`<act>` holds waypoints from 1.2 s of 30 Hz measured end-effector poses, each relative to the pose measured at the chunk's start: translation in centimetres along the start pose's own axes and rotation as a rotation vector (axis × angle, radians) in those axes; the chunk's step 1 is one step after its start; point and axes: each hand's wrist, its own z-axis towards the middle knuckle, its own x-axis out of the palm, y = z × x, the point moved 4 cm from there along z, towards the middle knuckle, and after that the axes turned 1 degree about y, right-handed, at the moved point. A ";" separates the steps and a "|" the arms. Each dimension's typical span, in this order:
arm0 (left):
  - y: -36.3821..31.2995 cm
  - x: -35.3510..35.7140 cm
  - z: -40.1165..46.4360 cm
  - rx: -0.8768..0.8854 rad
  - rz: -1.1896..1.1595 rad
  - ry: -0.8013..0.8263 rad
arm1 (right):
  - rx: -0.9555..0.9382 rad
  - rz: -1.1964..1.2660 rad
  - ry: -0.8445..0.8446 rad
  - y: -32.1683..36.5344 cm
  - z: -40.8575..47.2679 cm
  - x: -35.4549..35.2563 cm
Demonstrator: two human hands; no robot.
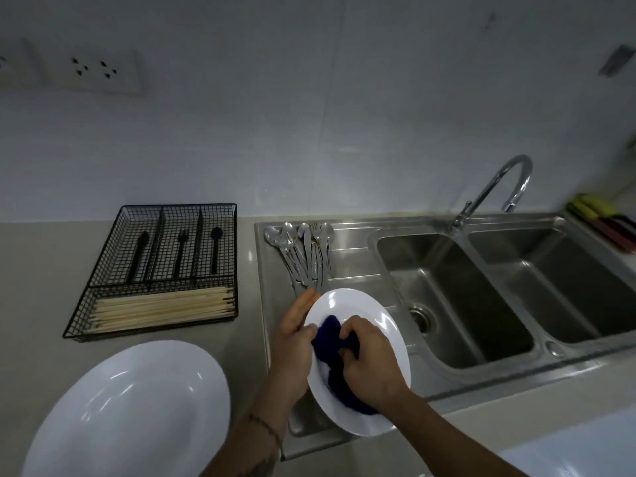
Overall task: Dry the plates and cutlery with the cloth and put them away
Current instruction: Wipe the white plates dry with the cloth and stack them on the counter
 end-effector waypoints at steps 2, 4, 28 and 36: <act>-1.1 -0.5 -0.5 0.026 0.019 0.003 | -0.020 -0.027 -0.152 0.5 0.5 -0.4; -2.4 -1.3 -0.8 0.072 0.055 -0.021 | 0.007 -0.106 -0.270 0.5 0.9 -1.2; -13.8 -0.7 -2.2 0.287 -0.131 -0.026 | -0.020 -0.452 -0.215 5.5 4.4 -4.3; -13.2 1.0 -1.5 0.213 -0.139 0.062 | -0.272 -0.414 -0.146 9.5 5.3 -4.3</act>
